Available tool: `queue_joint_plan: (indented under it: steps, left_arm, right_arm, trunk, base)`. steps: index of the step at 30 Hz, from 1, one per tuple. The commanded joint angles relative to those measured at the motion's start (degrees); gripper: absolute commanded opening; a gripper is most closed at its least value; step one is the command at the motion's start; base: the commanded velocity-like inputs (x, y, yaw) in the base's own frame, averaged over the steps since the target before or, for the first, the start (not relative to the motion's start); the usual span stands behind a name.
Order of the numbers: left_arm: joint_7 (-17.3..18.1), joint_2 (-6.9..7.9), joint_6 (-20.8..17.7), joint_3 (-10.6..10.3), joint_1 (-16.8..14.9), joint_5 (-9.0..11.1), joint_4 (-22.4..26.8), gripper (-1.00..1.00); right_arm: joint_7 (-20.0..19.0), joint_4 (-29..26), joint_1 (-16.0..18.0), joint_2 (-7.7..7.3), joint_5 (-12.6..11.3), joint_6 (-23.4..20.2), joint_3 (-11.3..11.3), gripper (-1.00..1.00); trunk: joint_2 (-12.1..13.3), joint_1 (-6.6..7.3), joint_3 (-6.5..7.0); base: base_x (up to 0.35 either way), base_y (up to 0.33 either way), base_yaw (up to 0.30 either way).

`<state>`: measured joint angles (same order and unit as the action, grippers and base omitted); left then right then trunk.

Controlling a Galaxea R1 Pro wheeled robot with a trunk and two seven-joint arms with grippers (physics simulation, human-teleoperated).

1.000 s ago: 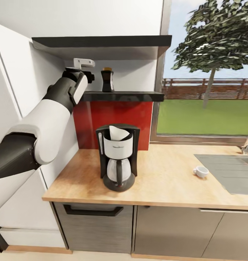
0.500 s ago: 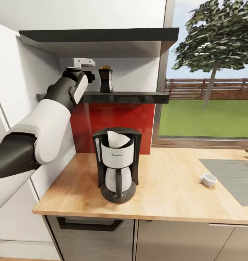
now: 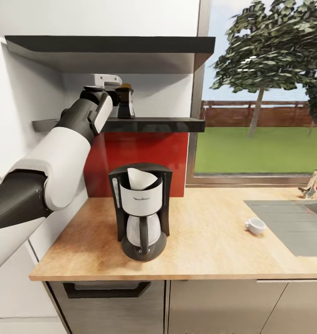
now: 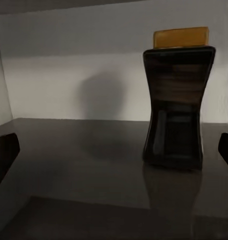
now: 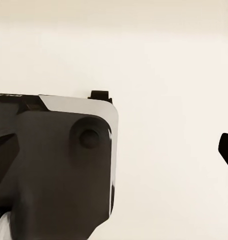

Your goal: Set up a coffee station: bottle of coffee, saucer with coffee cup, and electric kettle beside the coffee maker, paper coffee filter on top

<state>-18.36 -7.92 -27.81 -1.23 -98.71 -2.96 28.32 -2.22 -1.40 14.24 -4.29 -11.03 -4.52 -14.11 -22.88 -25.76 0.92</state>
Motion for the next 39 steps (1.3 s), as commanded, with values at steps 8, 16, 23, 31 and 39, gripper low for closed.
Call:
queue_joint_plan:
  steps: [8, 16, 23, 31, 39]
  left_arm:
    - [-0.02, 0.07, -0.33, -0.09, 0.01, -0.29, 0.07, 1.0]
    - [-0.01, 0.19, -0.18, -0.25, 0.01, -0.33, 0.38, 1.0]
    - [0.14, 0.11, -0.2, -0.26, 0.01, -0.29, 0.4, 1.0]
    - [0.34, 0.06, -0.18, -0.09, 0.01, -0.29, 0.34, 1.0]
    - [0.34, 0.04, -0.14, -0.23, 0.01, -0.29, 0.26, 1.0]
  right_arm:
    - [-0.13, -0.1, 0.0, -0.02, -0.58, -0.32, -0.56, 1.0]
    - [-0.07, -0.1, 0.0, 0.06, -0.58, -0.23, -0.56, 1.0]
    - [-0.06, -0.1, 0.0, 0.07, -0.58, -0.23, -0.54, 1.0]
    - [-0.06, -0.06, 0.0, -0.01, -0.58, -0.29, -0.51, 1.0]
    - [-0.33, -0.1, 0.0, 0.18, -0.42, -0.04, -0.57, 1.0]
  trunk:
    - [-0.04, -0.02, -0.03]
    - [-0.04, -0.02, -0.03]
    - [-0.04, -0.02, -0.03]
    - [-0.04, -0.02, -0.03]
    - [-0.04, -0.02, -0.03]
  base:
    - [0.0, 0.0, -0.076]
    - [0.12, 0.0, -0.002]
    - [0.07, 0.0, 0.0]
    - [0.146, 0.0, 0.0]
    - [0.049, 0.0, 0.0]
